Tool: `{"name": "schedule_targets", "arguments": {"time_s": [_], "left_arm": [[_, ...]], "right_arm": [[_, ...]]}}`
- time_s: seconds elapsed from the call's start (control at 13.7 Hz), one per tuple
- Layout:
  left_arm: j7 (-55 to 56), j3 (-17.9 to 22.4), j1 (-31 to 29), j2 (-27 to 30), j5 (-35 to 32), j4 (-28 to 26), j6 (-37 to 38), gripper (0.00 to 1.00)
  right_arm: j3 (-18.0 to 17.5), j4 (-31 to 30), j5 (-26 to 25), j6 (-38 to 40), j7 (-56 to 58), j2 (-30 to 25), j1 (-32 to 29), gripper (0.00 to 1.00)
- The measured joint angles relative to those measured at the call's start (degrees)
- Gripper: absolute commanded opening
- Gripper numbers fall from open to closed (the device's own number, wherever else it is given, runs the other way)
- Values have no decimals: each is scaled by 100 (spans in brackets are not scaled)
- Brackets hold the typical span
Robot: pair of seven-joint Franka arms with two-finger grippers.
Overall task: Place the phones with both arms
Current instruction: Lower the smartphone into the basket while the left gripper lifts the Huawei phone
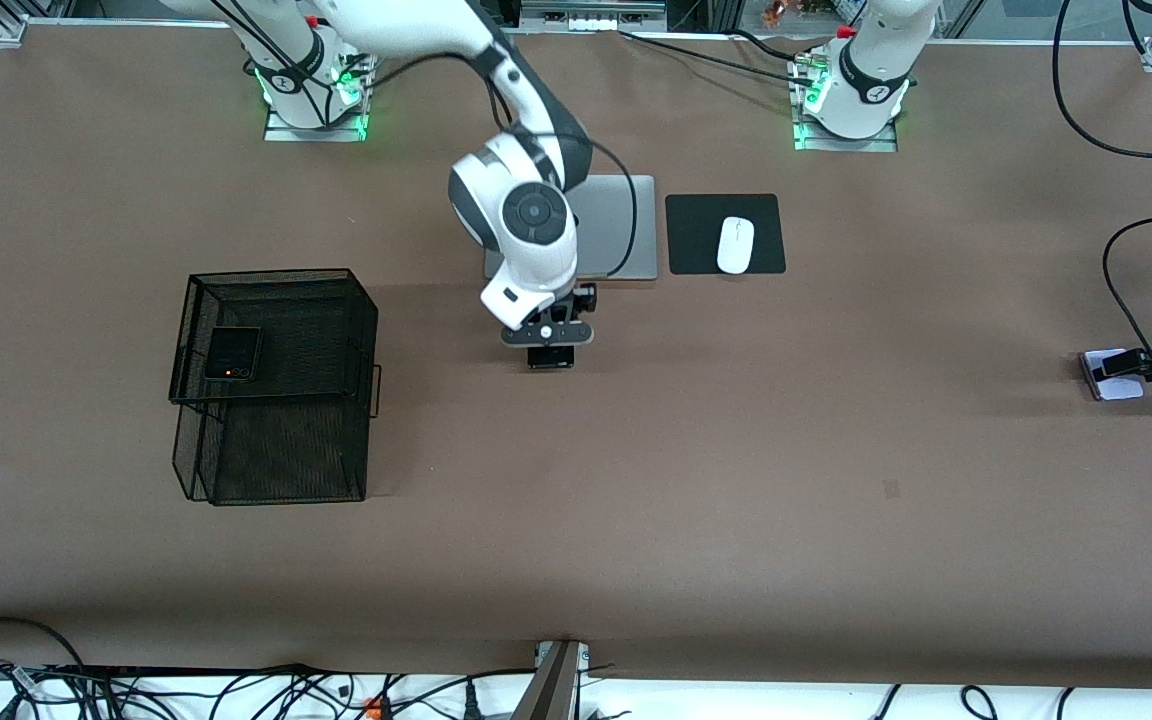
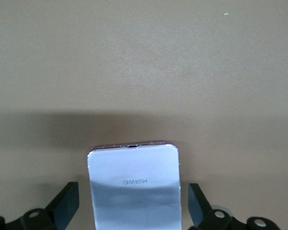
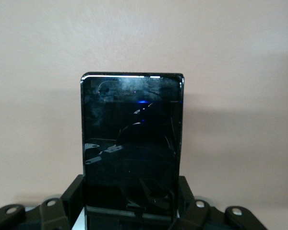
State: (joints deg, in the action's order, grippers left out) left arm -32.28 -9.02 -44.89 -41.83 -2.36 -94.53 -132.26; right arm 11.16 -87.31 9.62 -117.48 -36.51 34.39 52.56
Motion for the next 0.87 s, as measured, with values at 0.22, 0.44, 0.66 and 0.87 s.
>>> {"name": "schedule_targets", "arguments": {"time_s": [0.22, 0.44, 0.66, 0.87], "left_arm": [[7, -5, -7, -63, 1, 0, -8, 100], [21, -10, -7, -165, 2, 2, -15, 70], [25, -8, -8, -179, 2, 38, -14, 20], [19, -49, 26, -166, 2, 89, 42, 18]], "right_arm": [[540, 201, -12, 1133, 78, -678, 4, 0], [1404, -272, -17, 1549, 690, -1262, -24, 0], [2221, -1539, -22, 1142, 1623, -1982, -81, 0], [2648, -2876, -23, 307, 2437, -2470, -95, 0]]}}
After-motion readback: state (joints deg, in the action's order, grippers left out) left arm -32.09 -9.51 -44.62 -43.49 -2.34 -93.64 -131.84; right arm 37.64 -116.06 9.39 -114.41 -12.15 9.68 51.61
